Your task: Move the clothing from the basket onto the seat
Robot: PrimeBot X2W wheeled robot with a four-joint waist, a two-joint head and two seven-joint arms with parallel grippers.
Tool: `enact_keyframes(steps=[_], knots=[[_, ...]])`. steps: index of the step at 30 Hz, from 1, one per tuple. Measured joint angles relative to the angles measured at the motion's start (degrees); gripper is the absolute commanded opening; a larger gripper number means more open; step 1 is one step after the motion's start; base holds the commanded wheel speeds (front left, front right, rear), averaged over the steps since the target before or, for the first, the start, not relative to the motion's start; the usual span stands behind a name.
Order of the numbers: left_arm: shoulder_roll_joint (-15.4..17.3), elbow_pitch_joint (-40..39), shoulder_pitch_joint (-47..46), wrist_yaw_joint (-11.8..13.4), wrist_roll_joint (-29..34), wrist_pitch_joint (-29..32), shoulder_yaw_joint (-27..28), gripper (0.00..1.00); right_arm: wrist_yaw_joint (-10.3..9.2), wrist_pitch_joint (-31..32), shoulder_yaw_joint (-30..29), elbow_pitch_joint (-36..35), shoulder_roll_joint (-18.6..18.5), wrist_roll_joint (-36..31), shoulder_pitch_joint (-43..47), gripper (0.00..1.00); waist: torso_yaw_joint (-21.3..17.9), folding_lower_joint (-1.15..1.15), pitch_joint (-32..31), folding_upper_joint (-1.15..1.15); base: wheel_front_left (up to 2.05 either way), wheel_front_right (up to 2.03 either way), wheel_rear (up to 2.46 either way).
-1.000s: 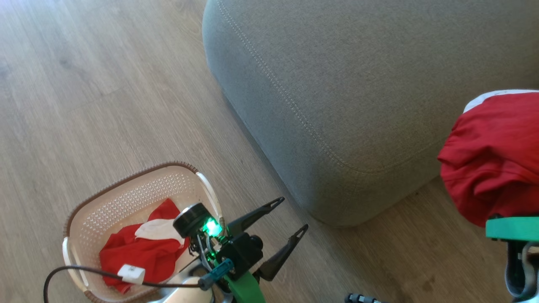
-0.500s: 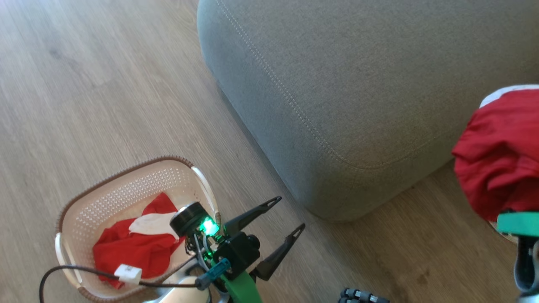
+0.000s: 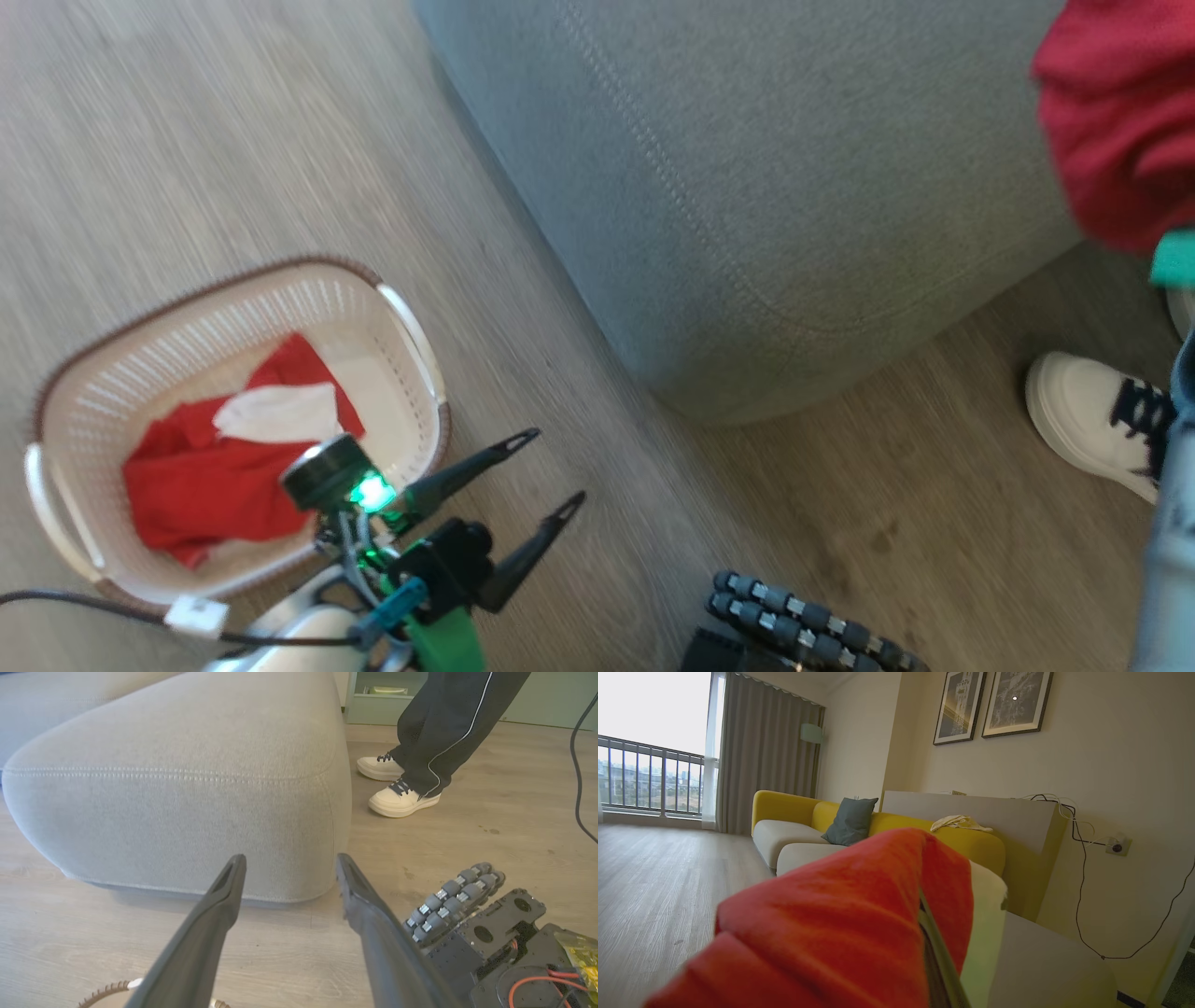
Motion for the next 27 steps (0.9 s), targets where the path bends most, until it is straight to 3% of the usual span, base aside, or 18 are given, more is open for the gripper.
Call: enact_keyframes(steps=[7, 10, 21, 27], knots=[[4.8, -4.2, 0.1, 0.0, 0.3, 0.0, 0.7, 1.00, 0.01, -0.1, 1.2, 7.2, -5.2, -0.5, -14.1, 0.00, 0.0, -0.01, 7.5, 0.00, 0.00, 0.00, 0.00], [7.0, -5.6, 0.0, 0.0, 1.5, 0.0, 0.1, 1.00, 0.01, -0.1, -1.0, 14.5, -7.7, 0.2, -21.5, 0.00, 0.9, 0.00, 11.5, 0.00, 0.00, 0.00, 0.00], [7.5, -8.1, -2.5, 0.4, 2.2, 0.0, 0.8, 1.00, 0.01, -0.1, -8.6, 32.1, -15.4, 3.0, -35.4, 0.00, 6.1, 0.00, 19.2, 0.00, 0.00, 0.00, 0.00], [7.2, -9.1, -3.6, 0.6, 2.2, 0.0, 1.1, 1.00, 0.00, -0.1, -13.0, 39.5, -17.4, -0.7, -40.3, 0.00, 10.0, -0.01, 22.0, 0.00, 0.00, 0.00, 0.00]])
